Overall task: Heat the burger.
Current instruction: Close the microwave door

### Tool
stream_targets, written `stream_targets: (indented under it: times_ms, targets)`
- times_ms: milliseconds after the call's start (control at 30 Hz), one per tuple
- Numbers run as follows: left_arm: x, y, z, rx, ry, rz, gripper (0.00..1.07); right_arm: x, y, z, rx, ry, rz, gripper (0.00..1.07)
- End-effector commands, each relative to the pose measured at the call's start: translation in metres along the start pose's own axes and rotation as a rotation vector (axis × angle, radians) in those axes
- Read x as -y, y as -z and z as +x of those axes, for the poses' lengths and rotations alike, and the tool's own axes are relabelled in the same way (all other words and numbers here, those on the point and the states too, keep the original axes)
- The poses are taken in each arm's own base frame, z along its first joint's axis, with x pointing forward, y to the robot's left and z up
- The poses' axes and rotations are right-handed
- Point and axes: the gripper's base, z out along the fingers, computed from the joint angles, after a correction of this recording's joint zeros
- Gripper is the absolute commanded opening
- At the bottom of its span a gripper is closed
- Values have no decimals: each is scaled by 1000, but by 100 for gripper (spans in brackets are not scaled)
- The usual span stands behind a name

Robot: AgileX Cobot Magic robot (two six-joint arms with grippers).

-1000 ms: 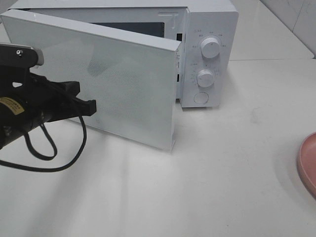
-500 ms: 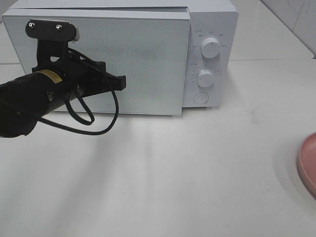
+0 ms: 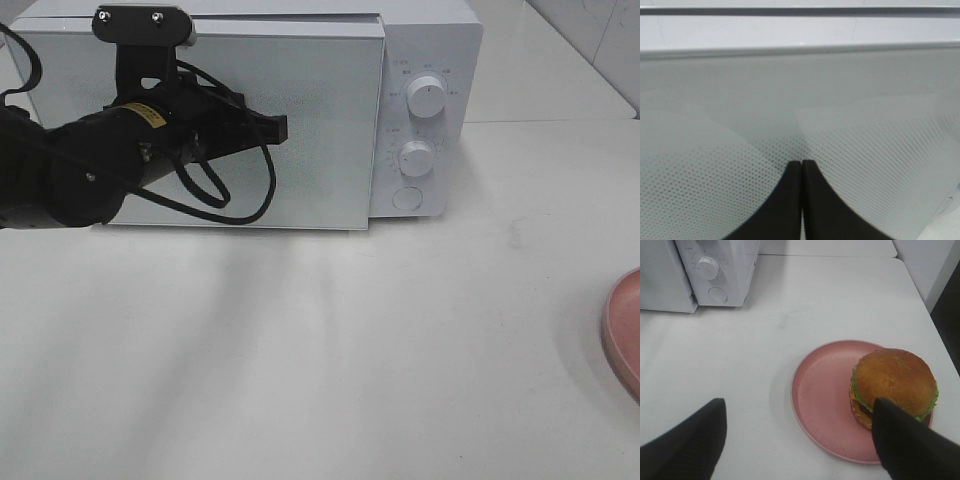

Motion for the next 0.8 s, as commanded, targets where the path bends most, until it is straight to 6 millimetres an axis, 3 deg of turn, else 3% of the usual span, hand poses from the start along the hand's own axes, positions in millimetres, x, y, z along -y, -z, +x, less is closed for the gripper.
stream_targets:
  times_ms: [33, 600, 800]
  targets:
    - [5, -7, -2, 5, 5, 5, 0, 0, 3, 3, 22, 3, 3, 76]
    - [16, -48, -10, 26, 51, 6, 0, 0, 3, 3, 22, 3, 3, 76]
    - [18, -51, -14, 42, 46, 4, 0, 0, 3, 3, 22, 3, 3, 76]
